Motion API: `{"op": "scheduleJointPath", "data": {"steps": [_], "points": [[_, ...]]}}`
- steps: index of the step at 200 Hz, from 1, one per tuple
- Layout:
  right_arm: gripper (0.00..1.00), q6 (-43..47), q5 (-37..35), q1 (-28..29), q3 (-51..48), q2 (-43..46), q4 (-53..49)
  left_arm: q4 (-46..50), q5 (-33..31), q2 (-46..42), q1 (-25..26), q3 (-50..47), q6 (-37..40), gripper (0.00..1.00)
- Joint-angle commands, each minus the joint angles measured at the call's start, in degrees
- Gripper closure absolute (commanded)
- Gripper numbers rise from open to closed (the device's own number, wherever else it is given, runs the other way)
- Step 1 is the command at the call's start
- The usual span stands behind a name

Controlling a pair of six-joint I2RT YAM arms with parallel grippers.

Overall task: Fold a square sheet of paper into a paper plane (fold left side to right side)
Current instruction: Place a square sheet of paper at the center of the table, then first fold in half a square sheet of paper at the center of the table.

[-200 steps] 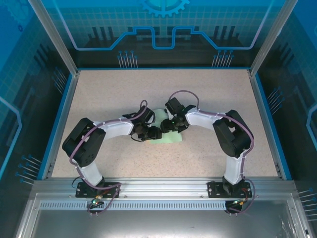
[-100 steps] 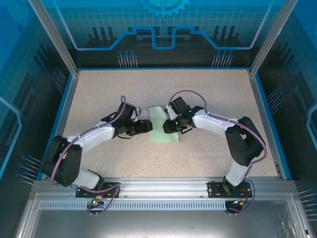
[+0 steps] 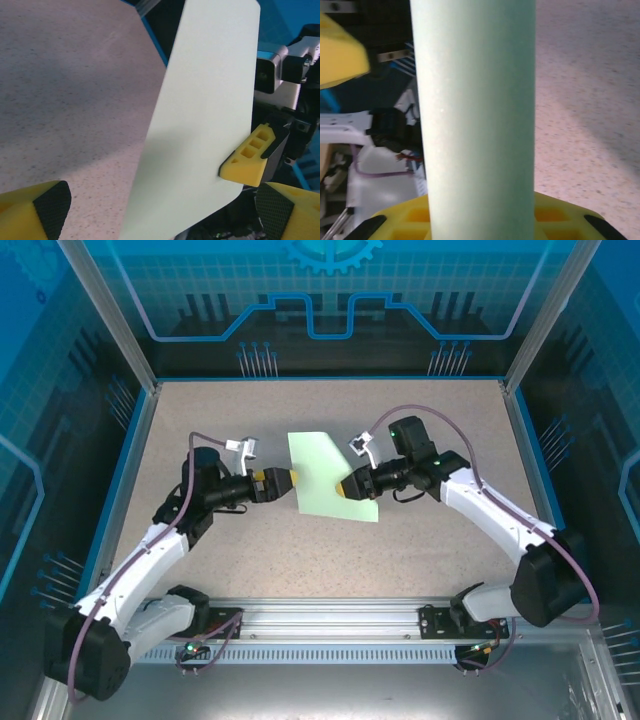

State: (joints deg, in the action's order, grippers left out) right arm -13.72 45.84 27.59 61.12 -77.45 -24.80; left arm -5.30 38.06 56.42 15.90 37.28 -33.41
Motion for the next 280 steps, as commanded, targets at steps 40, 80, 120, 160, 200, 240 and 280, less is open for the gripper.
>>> {"op": "scheduleJointPath", "data": {"steps": [40,80,120,160,200,240,280], "points": [[0.68,-0.3,4.2,0.6,1.4,0.2,-2.2,-12.1,7.8,2.6,1.1,-0.9,-4.4,0.44],[0.37,-0.5,-9.1,-2.2,-0.1,2.7,-4.6,-1.8,1.8,6.6,1.3,0.7,0.4,0.88],[0.21,-0.3,-29.0,-3.7,-1.9,4.1,-9.3,3.4,-2.6,16.5,1.3,1.5,3.4,0.95],[0.19,-1.9,-36.9,-3.2,-5.8,2.2,-7.6,7.5,-7.4,27.3,1.3,3.6,7.0,0.96],[0.5,-9.9,-28.5,-1.1,-9.7,-3.9,4.1,12.5,-8.6,34.3,1.3,8.1,11.3,0.96],[0.73,-14.6,-27.9,2.2,-7.5,-15.0,9.7,17.5,-9.0,35.9,1.3,12.0,13.9,0.96],[0.75,-15.1,-29.9,3.5,-3.9,-24.3,7.5,17.9,-7.3,35.3,1.4,12.5,13.2,0.94]]}}
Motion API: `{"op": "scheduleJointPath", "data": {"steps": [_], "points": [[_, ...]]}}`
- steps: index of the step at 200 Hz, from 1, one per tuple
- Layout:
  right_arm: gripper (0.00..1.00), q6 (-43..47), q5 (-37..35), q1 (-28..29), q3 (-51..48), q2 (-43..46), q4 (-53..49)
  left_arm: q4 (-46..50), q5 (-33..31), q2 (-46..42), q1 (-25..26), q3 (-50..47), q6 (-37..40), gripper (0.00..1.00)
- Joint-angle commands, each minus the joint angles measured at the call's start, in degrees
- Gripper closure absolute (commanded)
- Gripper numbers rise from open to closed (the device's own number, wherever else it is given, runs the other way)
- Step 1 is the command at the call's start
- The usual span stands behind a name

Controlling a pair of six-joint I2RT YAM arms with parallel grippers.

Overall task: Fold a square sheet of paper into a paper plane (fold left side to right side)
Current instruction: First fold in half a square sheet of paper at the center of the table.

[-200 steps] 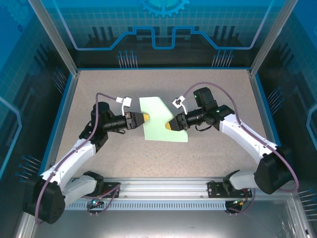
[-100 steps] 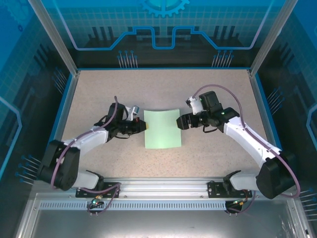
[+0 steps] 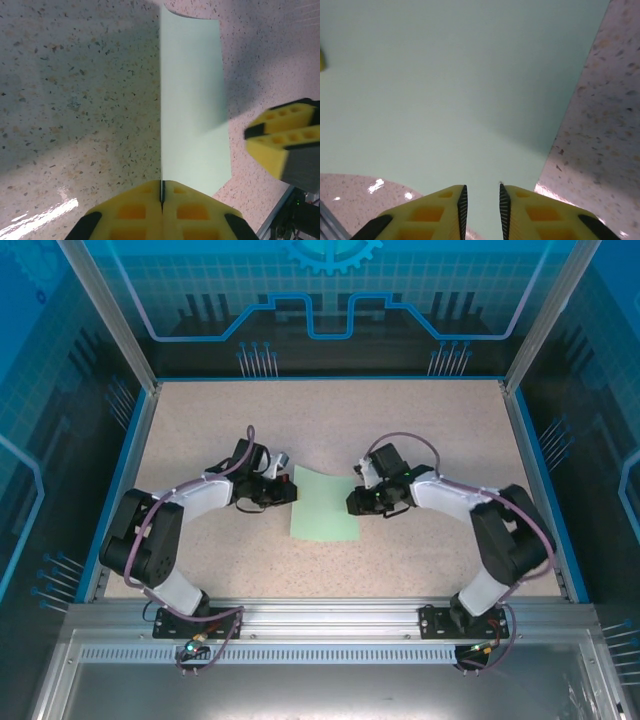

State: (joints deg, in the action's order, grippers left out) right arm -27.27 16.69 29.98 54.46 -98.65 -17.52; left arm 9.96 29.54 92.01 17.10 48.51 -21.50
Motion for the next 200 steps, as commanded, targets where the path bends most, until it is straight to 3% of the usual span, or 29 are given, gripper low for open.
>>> {"op": "scheduleJointPath", "data": {"steps": [1,21,48,89,142,200], "points": [[0.75,-1.6,-0.9,1.1,2.8,-3.3,0.2,2.6,1.3,-0.3,0.2,1.2,1.3,0.94],[0.75,-1.4,-1.9,1.5,3.1,-5.7,-1.2,1.8,3.7,-0.6,0.2,1.2,0.0,0.87],[0.75,-0.7,-5.2,1.9,2.8,-6.8,-3.6,-2.2,8.8,-1.6,0.3,0.8,-4.1,0.66],[0.75,0.1,-6.7,1.9,2.4,-7.3,-4.9,-10.2,13.7,-2.3,2.1,0.7,-11.5,0.46],[0.75,0.3,-5.6,1.9,1.5,-6.0,-3.1,-12.1,13.2,3.2,5.8,4.3,-13.0,0.42],[0.72,-1.5,0.1,0.3,-1.9,-0.3,3.9,-16.1,12.1,9.2,6.7,5.9,-15.5,0.5]]}}
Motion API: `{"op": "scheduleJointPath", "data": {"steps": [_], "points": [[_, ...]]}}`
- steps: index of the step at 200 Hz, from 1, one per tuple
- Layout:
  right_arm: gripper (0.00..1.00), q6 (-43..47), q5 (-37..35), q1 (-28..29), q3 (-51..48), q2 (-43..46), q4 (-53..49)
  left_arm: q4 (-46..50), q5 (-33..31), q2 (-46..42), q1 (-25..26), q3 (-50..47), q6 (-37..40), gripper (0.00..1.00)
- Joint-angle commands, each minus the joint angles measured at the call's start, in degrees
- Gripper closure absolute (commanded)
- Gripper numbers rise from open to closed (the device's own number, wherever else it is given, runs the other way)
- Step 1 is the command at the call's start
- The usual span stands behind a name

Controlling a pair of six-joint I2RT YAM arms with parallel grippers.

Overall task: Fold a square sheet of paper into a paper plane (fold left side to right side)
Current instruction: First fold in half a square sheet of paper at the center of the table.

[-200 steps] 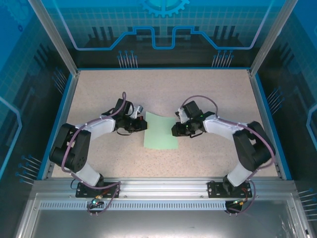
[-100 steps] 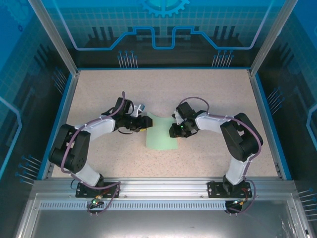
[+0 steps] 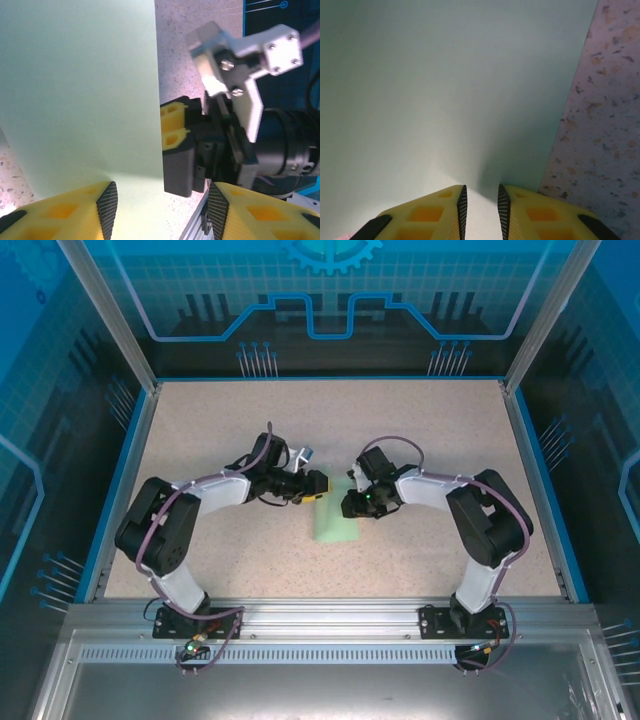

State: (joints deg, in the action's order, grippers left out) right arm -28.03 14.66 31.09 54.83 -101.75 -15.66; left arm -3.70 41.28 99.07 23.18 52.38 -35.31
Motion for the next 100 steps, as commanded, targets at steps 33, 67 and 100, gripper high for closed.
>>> {"op": "scheduleJointPath", "data": {"steps": [33,67,100], "points": [[0.65,-2.3,4.0,-2.5,-4.1,8.0,4.6,-3.4,-0.3,3.9,0.7,2.2,-2.3,0.58],[0.52,-6.9,8.5,-5.2,-9.6,14.5,12.1,-3.4,-1.1,4.9,0.7,2.1,-2.3,0.68],[0.5,-11.3,13.7,-5.9,-11.0,14.2,19.2,-3.3,-1.8,5.4,1.0,2.1,-2.4,0.75]]}}
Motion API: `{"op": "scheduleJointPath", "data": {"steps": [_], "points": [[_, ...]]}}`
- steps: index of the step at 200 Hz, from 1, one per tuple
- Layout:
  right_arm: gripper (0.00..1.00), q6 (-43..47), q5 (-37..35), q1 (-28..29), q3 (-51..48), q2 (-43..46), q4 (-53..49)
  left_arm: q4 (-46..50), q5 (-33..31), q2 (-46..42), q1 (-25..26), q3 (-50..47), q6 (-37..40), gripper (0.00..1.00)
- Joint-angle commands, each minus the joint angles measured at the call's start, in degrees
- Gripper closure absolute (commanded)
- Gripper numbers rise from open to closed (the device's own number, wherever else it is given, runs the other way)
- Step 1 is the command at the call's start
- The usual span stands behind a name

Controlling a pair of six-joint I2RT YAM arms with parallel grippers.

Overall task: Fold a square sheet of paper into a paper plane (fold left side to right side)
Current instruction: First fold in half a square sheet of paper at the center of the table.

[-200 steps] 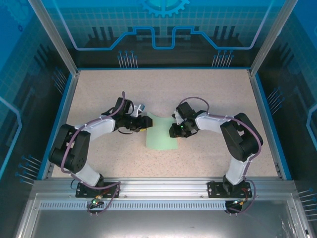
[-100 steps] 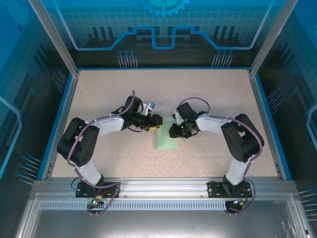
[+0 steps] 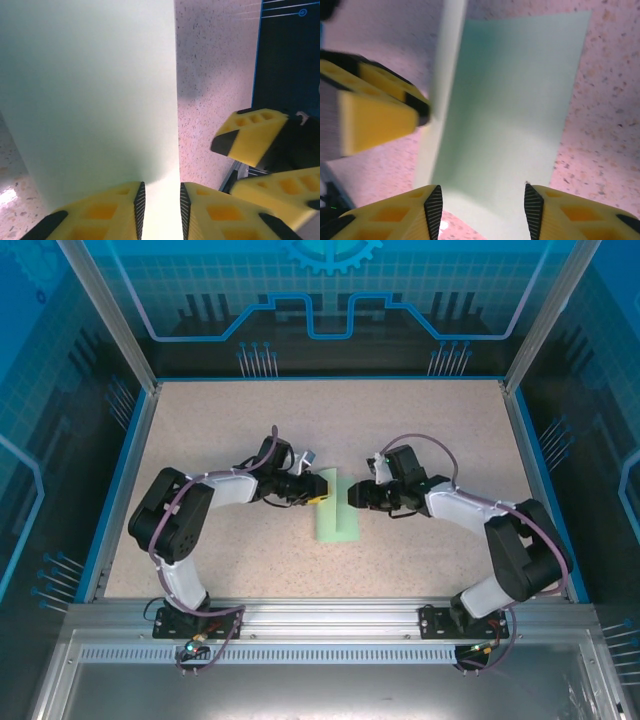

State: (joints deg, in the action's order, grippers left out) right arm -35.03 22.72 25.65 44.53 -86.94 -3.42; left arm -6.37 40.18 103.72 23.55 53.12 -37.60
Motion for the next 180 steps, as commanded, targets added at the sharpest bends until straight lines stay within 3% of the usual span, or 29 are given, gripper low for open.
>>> {"op": "scheduleJointPath", "data": {"steps": [1,67,107,124,157,180], "points": [[0.5,-4.3,5.9,-0.4,-0.6,-0.8,7.0,-0.7,-0.7,0.8,0.6,1.4,-0.1,0.75],[0.54,-6.6,8.6,1.0,3.8,-9.0,8.5,-0.4,-1.1,0.8,0.7,1.3,-0.1,0.77],[0.63,-7.2,11.4,1.6,5.1,-12.8,9.4,-0.3,-1.0,0.7,0.8,1.2,-0.1,0.77],[0.69,-7.1,12.2,1.6,5.3,-13.7,9.6,-0.3,-1.0,0.5,0.8,1.1,-0.1,0.77],[0.96,-6.6,12.7,1.6,5.5,-14.2,9.2,0.3,-1.0,-0.6,0.7,0.9,0.0,0.76],[1.0,-5.0,10.9,1.5,5.5,-13.7,6.3,1.8,-1.9,-2.6,0.7,0.5,0.9,0.71]]}}
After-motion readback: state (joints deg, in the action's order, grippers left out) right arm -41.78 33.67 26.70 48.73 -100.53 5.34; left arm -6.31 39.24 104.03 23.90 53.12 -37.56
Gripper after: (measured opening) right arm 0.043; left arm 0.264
